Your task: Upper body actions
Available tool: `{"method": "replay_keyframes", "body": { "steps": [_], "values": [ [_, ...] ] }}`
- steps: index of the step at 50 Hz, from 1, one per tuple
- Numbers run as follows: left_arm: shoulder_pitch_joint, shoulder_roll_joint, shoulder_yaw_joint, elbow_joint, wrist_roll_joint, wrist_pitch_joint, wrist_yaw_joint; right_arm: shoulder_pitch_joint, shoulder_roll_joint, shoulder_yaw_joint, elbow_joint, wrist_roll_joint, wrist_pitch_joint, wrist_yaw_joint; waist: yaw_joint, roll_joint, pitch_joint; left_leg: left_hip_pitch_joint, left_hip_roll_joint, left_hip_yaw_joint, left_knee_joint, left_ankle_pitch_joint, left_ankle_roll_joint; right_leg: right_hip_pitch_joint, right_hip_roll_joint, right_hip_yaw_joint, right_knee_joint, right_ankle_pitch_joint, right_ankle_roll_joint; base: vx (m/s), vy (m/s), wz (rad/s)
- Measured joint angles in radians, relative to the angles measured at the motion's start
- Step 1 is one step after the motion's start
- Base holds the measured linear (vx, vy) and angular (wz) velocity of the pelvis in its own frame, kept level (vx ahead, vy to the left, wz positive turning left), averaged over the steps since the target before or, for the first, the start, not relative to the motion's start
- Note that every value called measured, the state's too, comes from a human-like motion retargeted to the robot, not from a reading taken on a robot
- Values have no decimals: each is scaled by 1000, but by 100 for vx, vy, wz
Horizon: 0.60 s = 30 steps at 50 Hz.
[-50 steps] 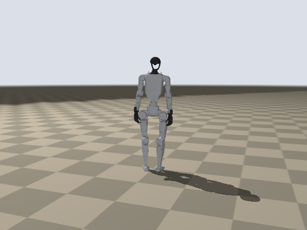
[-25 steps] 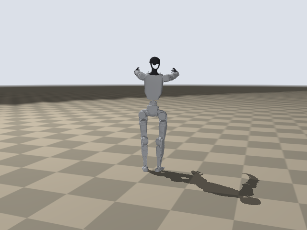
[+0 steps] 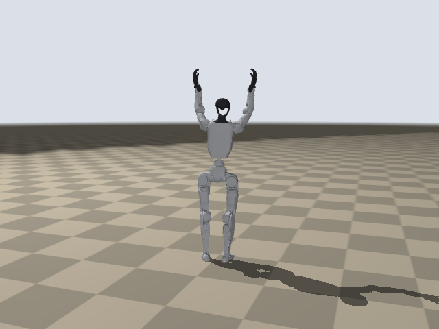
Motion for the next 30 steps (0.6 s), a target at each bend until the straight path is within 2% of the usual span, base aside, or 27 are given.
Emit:
{"method": "replay_keyframes", "body": {
  "steps": [5,21,30],
  "values": [
    [35,4,24,19,4,-5,9,47,27,-9,25,-17,5,5,0,18,10,29,-6,3,-4,-3,6,26,6,3,-2,-1,-4,0,8,-5],
    [73,4,36,34,12,-7,11,91,56,-18,54,4,0,54,14,15,39,26,0,10,1,5,4,23,8,9,-1,8,-12,-4,1,0],
    [170,16,52,75,119,11,-27,170,64,-15,69,-67,-9,85,26,14,55,33,-1,13,1,10,6,30,11,12,-1,12,-18,-1,0,0]
  ]
}}
